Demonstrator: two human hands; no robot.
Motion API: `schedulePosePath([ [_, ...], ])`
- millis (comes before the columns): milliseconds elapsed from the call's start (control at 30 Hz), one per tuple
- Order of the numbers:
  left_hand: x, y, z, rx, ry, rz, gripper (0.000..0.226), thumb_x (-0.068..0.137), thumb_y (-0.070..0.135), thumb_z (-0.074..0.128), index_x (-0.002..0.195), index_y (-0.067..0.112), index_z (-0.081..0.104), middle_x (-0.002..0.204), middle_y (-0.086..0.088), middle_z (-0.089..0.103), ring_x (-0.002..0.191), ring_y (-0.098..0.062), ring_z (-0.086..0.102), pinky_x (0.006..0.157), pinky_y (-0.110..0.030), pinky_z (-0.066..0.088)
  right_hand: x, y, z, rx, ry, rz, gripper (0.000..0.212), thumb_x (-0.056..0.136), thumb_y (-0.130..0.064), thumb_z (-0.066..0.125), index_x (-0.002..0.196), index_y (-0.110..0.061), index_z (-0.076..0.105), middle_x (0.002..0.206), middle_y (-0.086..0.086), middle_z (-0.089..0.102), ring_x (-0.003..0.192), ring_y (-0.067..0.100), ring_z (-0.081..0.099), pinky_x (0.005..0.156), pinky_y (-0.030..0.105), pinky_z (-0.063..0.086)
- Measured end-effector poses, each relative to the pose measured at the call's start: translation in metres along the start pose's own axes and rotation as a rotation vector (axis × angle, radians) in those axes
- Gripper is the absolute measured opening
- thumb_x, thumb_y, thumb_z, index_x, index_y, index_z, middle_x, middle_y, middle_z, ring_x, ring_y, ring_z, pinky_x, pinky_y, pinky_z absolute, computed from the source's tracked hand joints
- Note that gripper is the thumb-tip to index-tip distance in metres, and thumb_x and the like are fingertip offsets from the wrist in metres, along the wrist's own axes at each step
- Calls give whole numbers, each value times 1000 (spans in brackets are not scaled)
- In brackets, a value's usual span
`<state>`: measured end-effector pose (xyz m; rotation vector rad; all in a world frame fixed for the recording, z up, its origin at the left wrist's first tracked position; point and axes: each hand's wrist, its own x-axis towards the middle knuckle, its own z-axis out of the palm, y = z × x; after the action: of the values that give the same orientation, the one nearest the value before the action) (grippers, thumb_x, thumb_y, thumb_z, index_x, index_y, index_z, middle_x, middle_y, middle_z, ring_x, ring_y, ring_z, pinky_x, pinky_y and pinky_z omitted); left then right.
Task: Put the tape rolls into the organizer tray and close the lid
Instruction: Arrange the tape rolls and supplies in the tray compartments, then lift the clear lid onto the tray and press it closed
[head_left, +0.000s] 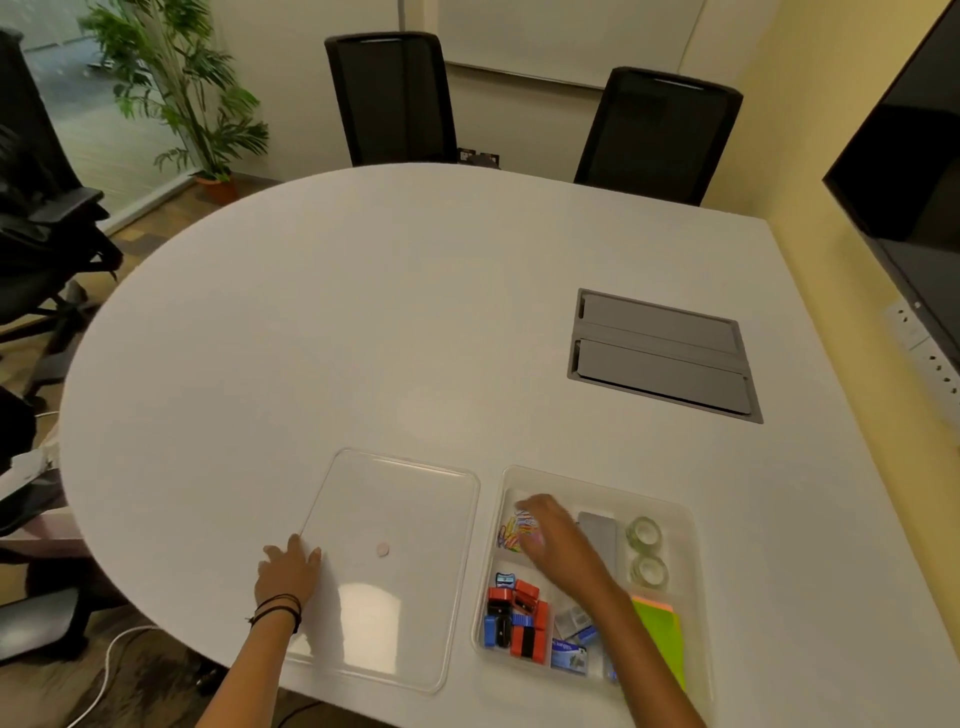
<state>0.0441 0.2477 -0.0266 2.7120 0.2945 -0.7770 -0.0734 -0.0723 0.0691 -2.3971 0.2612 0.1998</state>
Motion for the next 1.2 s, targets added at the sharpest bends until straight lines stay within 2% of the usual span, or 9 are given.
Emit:
schedulePosePath([
  [167, -7, -8, 3, -29, 73, 38, 45, 100, 25, 39, 139, 2, 36, 145, -26, 32, 129, -41, 38, 103, -48, 43, 16, -34, 65, -201, -269, -204, 42, 96, -23, 45, 137, -13, 41, 146, 9, 38, 132, 22, 38, 113, 35, 29],
  [267, -6, -14, 7, -93, 126, 59, 39, 98, 18, 43, 132, -2, 43, 137, -25, 40, 124, -41, 41, 100, -49, 44, 18, -36, 98, -445, -410, -248, 42, 97, -21, 42, 136, -7, 41, 150, 16, 32, 137, 29, 34, 120, 49, -1],
  [367, -3, -16, 8, -175, 137, 51, 39, 98, 15, 45, 132, -4, 45, 141, -25, 38, 129, -42, 39, 105, -50, 39, 16, -30, 120, -629, -469, -244, 42, 97, -23, 42, 135, -4, 41, 150, 25, 28, 134, 37, 35, 111, 60, -17],
  [533, -6, -16, 14, -277, 164, 27, 45, 97, 11, 46, 137, -6, 38, 156, -20, 20, 136, -39, 35, 108, -50, 36, 20, -24, 121, -735, -581, -271, 49, 97, -27, 43, 142, -13, 32, 156, 21, 10, 140, 36, 25, 112, 65, -14],
  [667, -4, -13, 20, -343, 211, 4, 43, 95, 9, 49, 135, -8, 42, 152, -22, 27, 137, -39, 33, 110, -52, 32, 28, -18, 112, -740, -631, -309, 49, 98, -25, 42, 144, -16, 30, 158, 16, 10, 138, 36, 30, 117, 57, -9],
  [867, 10, -15, 7, -492, 234, -76, 29, 95, 8, 46, 107, -15, 60, 119, -33, 56, 109, -46, 52, 93, -50, 45, 35, -18, 107, -718, -686, -311, 47, 98, -23, 41, 143, -16, 32, 159, 13, 10, 137, 37, 33, 121, 46, 8],
  [1000, 13, -24, -2, -552, 203, -26, 26, 96, 12, 49, 106, -8, 62, 109, -26, 65, 99, -38, 59, 79, -35, 42, 39, -20, 102, -667, -716, -239, 46, 100, -26, 38, 144, -19, 30, 160, 3, 8, 140, 41, 21, 117, 48, 22],
  [1133, 11, -26, -14, -672, 200, 59, 27, 94, 15, 56, 105, -9, 64, 96, -23, 69, 78, -32, 63, 79, -42, 53, 38, -22, 96, -523, -691, -202, 45, 99, -23, 39, 143, -16, 33, 159, 1, 11, 142, 36, 21, 117, 47, 24],
  [1200, 6, -23, -25, -755, 194, 78, 25, 93, 13, 58, 104, -8, 64, 87, -20, 70, 68, -29, 64, 66, -37, 56, 38, -26, 91, -375, -672, -139, 45, 98, -23, 43, 142, -16, 36, 157, 5, 21, 140, 30, 29, 117, 44, 26],
])
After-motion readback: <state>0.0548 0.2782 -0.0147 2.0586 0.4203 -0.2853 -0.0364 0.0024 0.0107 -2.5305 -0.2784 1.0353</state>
